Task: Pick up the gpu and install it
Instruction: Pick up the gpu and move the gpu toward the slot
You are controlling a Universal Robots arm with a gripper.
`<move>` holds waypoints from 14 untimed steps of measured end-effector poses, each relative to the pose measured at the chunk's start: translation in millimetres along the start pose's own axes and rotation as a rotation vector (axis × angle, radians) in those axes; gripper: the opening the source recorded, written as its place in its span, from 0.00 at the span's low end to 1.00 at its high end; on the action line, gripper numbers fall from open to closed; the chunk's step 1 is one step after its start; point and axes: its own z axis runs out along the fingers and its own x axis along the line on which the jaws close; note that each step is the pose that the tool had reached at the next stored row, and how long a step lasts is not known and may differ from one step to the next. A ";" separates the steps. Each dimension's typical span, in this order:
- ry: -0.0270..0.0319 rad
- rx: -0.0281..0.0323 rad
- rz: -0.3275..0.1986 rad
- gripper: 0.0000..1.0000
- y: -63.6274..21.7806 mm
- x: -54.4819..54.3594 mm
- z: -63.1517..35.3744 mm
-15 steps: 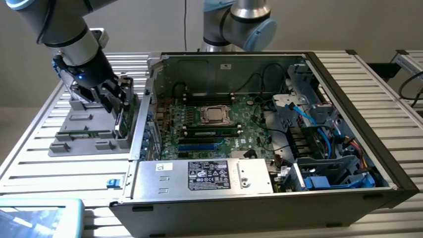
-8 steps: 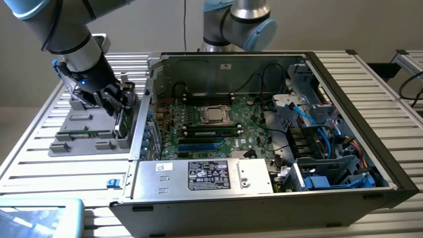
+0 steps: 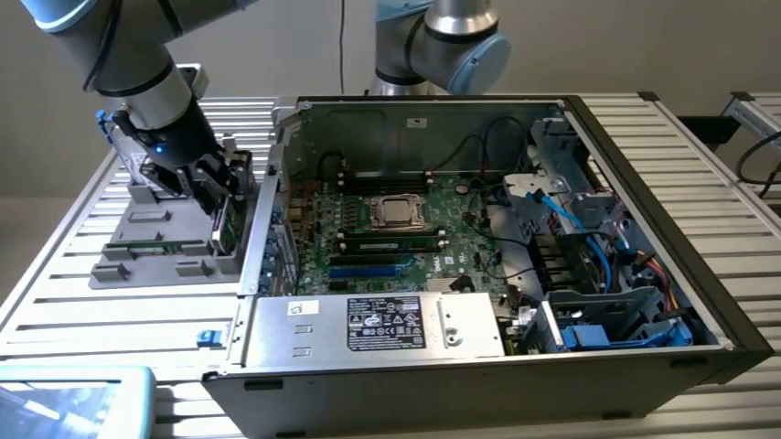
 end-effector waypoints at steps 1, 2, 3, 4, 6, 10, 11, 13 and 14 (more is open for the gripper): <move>-0.0003 -0.0009 0.000 0.52 -0.1 -0.1 0.0; 0.0000 -0.0035 0.000 0.52 -0.8 -0.2 -0.1; 0.0002 -0.0073 0.001 0.52 -1.6 -0.2 0.1; 0.0005 -0.0100 0.001 0.52 -2.2 -0.2 0.7; 0.0007 -0.0148 0.001 0.52 -2.9 -0.1 2.2; 0.0012 -0.0194 0.002 0.52 -4.0 0.0 3.9; 0.0015 -0.0197 0.002 0.52 -4.3 0.0 3.9; 0.0027 -0.0211 -0.005 0.52 -5.1 -0.2 3.8; 0.0037 -0.0222 -0.012 0.52 -5.3 -0.2 3.8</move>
